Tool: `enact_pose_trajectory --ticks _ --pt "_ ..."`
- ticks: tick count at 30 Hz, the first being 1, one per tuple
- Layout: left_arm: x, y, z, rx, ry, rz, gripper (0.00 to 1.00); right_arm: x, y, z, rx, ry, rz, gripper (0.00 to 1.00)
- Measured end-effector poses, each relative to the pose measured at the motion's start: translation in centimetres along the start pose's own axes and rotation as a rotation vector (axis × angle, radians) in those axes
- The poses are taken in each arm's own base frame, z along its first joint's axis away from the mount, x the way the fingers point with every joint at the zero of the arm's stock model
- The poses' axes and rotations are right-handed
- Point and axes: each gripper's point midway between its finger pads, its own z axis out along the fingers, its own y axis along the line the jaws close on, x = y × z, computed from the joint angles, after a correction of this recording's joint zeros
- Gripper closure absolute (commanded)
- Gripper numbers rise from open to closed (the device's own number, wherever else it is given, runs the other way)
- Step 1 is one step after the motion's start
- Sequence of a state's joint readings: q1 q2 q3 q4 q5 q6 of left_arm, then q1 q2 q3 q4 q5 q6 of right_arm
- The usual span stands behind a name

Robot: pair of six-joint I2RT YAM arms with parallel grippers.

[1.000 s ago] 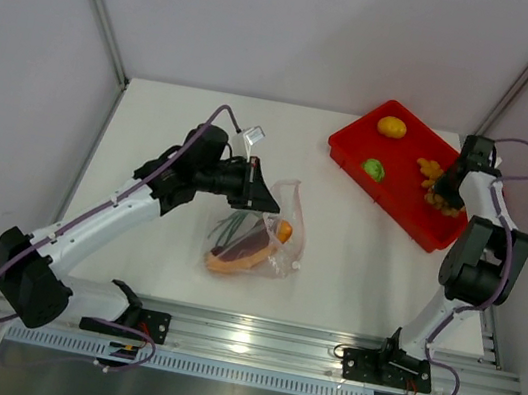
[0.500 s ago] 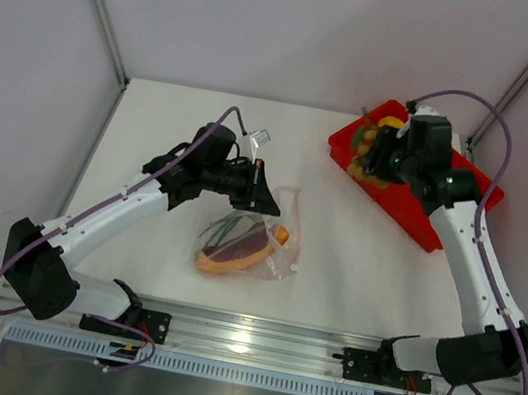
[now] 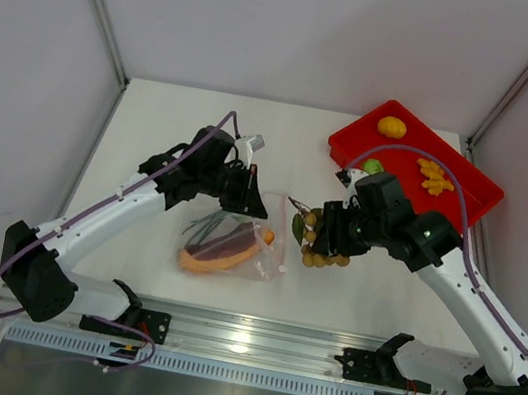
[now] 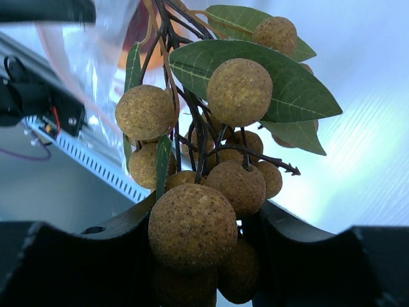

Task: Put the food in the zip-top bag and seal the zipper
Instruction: Pick up the fake fruit from the bin.

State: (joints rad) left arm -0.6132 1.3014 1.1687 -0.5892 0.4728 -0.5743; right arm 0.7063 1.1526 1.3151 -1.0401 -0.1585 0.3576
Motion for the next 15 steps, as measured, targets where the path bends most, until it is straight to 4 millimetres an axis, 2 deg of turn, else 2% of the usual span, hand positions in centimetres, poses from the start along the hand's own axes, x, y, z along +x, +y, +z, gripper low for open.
enact_pose_trajectory --ticks 7,12,15 --pt "0.0 0.8 -0.4 -0.051 -0.003 0.025 1.00 3.0 1.2 -1.2 -0.016 0.064 -0.023 1.00" --pt "0.2 0.7 -0.5 -0.046 0.007 0.035 0.99 5.2 2.0 -0.6 -0.027 0.146 -0.059 1.00" --pt "0.4 0.4 -0.7 -0.029 0.014 0.039 0.99 5.6 2.2 0.1 -0.024 0.182 -0.061 1.00"
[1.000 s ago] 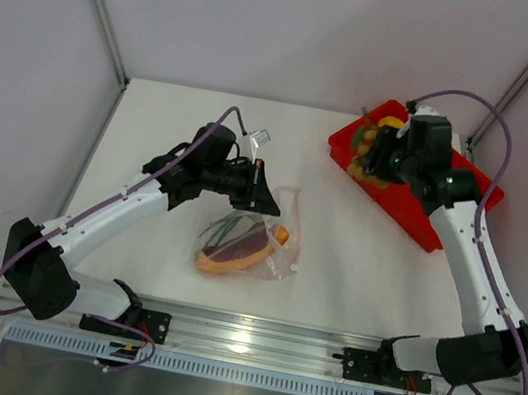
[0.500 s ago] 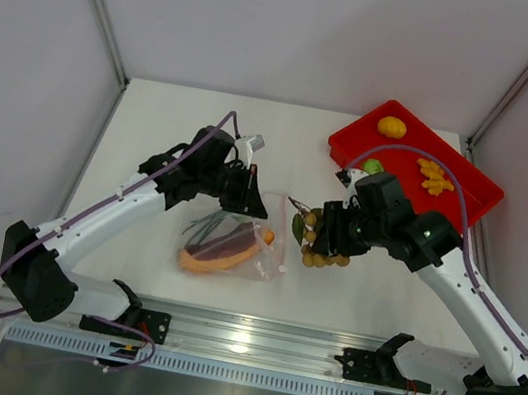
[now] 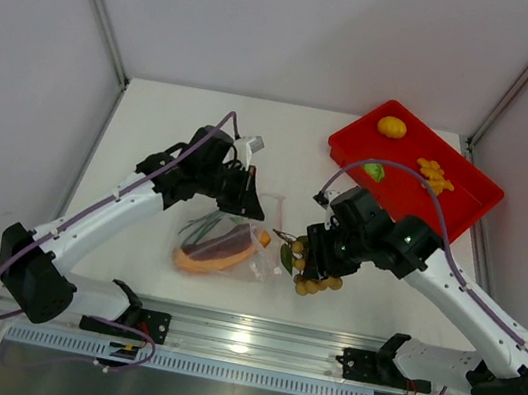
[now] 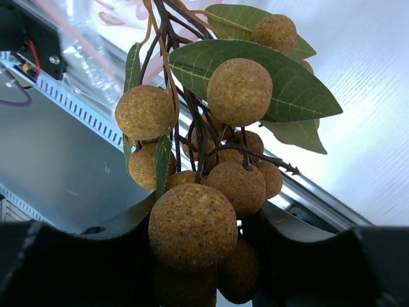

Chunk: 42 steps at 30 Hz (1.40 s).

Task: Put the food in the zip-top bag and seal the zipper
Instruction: Pick up the fake fruit from the bin, then place the fake fruit in the zipper food storage bag.

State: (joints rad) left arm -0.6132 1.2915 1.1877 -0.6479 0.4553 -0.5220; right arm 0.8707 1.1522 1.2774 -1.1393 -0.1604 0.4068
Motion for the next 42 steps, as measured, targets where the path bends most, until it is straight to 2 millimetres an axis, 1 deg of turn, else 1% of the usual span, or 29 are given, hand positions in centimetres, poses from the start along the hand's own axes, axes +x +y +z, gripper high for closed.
enact_pose_trajectory --ticks 3,8,12,15,19,25,28,30,33,37,40,42 --pt "0.2 -0.6 -0.5 0.021 -0.001 0.009 0.99 0.0 0.0 1.1 0.007 0.037 0.000 1.00" --pt "0.7 -2.4 -1.7 0.069 -0.014 0.048 0.99 -0.3 0.5 2.7 -0.004 0.092 -0.011 1.00" --pt "1.7 -3.4 -1.9 0.093 0.001 0.074 0.99 -1.3 2.2 3.3 -0.070 0.115 -0.019 1.00" --pt "2.4 -3.7 -1.6 0.098 0.021 0.082 0.99 -2.3 4.2 2.8 -0.154 0.104 -0.033 1.00" --pt "2.8 -3.9 -1.5 0.104 0.030 0.089 1.00 -3.1 7.0 1.7 -0.290 0.094 -0.034 1.00" --pt "2.8 -4.0 -1.5 0.105 0.032 0.091 0.99 -2.8 10.1 0.4 -0.482 0.123 -0.002 1.00" --pt "3.1 -4.3 -1.5 0.116 0.041 0.093 0.99 -2.5 10.9 0.3 -0.551 0.127 0.012 1.00" --pt "3.3 -4.5 -1.6 0.125 0.046 0.096 0.99 -2.4 11.1 0.8 -0.574 0.125 0.015 1.00" --pt "3.3 -4.8 -1.9 0.130 0.039 0.102 0.99 -1.8 10.6 2.4 -0.572 0.135 0.022 1.00" --pt "3.0 -5.2 -2.9 0.135 0.002 0.109 0.99 -0.9 9.1 5.1 -0.525 0.127 0.027 1.00" --pt "3.9 -6.5 -3.9 0.182 0.018 0.113 0.99 -1.6 7.4 7.3 -0.476 0.053 0.040 1.00" --pt "4.4 -7.0 -4.3 0.197 0.028 0.110 0.99 -2.4 6.5 8.1 -0.459 -0.020 0.052 1.00"
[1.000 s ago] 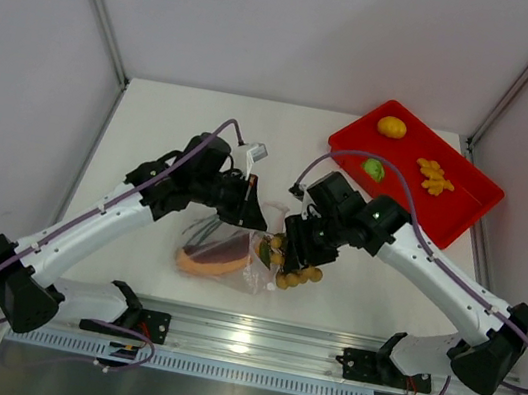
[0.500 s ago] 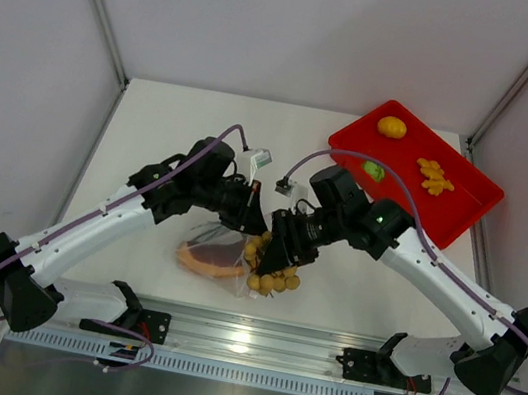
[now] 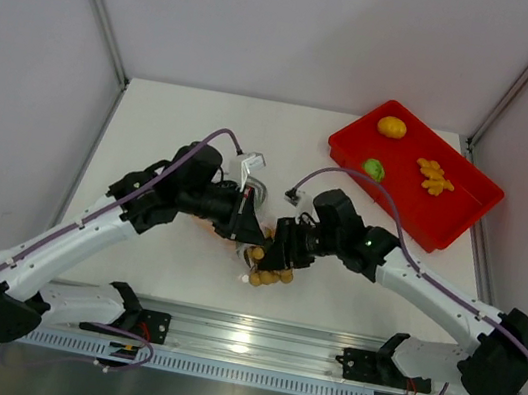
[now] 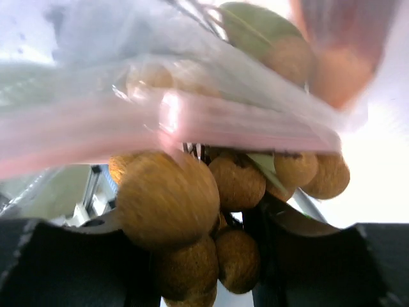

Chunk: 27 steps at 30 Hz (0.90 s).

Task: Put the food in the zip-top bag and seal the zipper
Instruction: Place the fake fruit in the zipper food storage bag.

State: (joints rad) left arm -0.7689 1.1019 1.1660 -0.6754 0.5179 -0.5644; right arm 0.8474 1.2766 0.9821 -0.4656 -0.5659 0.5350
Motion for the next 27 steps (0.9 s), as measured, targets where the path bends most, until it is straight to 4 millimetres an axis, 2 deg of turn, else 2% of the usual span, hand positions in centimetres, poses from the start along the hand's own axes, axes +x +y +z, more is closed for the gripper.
enact_pose_trajectory --ticks 3,6,9,16,21,24,27 --pt "0.2 -0.6 -0.1 0.019 0.005 -0.011 0.99 -1.8 0.0 -0.5 -0.007 -0.129 -0.012 1.00" --pt "0.0 -1.4 0.1 0.049 -0.001 -0.019 0.99 -3.9 1.0 -1.1 -0.043 -0.271 -0.019 1.00" --pt "-0.1 -2.1 0.2 0.078 -0.007 -0.025 0.99 -4.9 2.0 -1.1 -0.086 -0.352 -0.026 1.00" --pt "-0.1 -2.5 0.1 0.080 -0.005 -0.037 0.99 -4.1 5.0 -0.9 -0.159 -0.323 -0.176 1.00" --pt "0.0 -3.0 -0.4 0.063 0.006 -0.024 0.99 -4.0 5.7 -2.8 -0.175 -0.366 -0.225 1.00" --pt "-0.2 -3.1 -0.5 0.065 0.000 -0.019 0.99 -4.8 6.0 -4.2 -0.227 -0.461 -0.163 1.00" --pt "-0.3 -3.2 -0.4 0.069 -0.004 -0.022 0.99 -5.2 5.6 -3.1 -0.302 -0.522 -0.042 1.00"
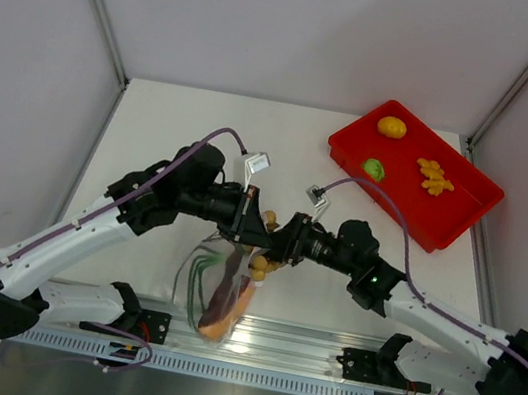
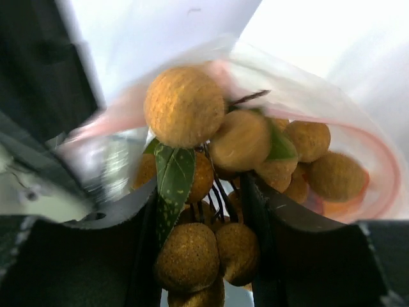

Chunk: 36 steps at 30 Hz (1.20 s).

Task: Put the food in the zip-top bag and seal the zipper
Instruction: Place the fake fruit in the zipper food storage bag.

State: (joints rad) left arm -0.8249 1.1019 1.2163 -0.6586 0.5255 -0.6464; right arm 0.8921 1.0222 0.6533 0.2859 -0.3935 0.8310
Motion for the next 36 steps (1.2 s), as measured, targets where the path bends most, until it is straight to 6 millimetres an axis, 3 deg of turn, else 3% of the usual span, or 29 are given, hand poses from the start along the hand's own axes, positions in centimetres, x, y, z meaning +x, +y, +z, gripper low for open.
enact_pose_trajectory --ticks 6,11,16,22,30,36 --pt "1.1 1.9 0.5 -0.079 0.036 -0.043 0.99 4.0 -2.0 4.3 0.049 0.110 0.169 1.00" --pt "1.8 3.4 0.2 -0.151 0.056 -0.083 0.99 5.2 -3.0 5.1 0.099 0.175 0.136 1.00" --pt "0.9 1.9 0.6 -0.081 0.029 -0.048 1.00 3.6 -2.1 3.8 0.079 0.124 0.118 1.00" --pt "0.3 0.9 1.2 -0.017 0.004 -0.009 0.99 1.0 -0.9 0.7 0.025 -0.064 0.282 1.00" --pt "0.5 0.9 1.9 -0.005 0.003 0.004 0.99 -2.2 -3.7 -1.4 0.168 -0.196 0.458 1.00" --pt "1.3 -0.3 3.5 0.035 0.048 0.000 0.99 -3.1 -4.7 -0.5 0.254 -0.226 0.564 1.00"
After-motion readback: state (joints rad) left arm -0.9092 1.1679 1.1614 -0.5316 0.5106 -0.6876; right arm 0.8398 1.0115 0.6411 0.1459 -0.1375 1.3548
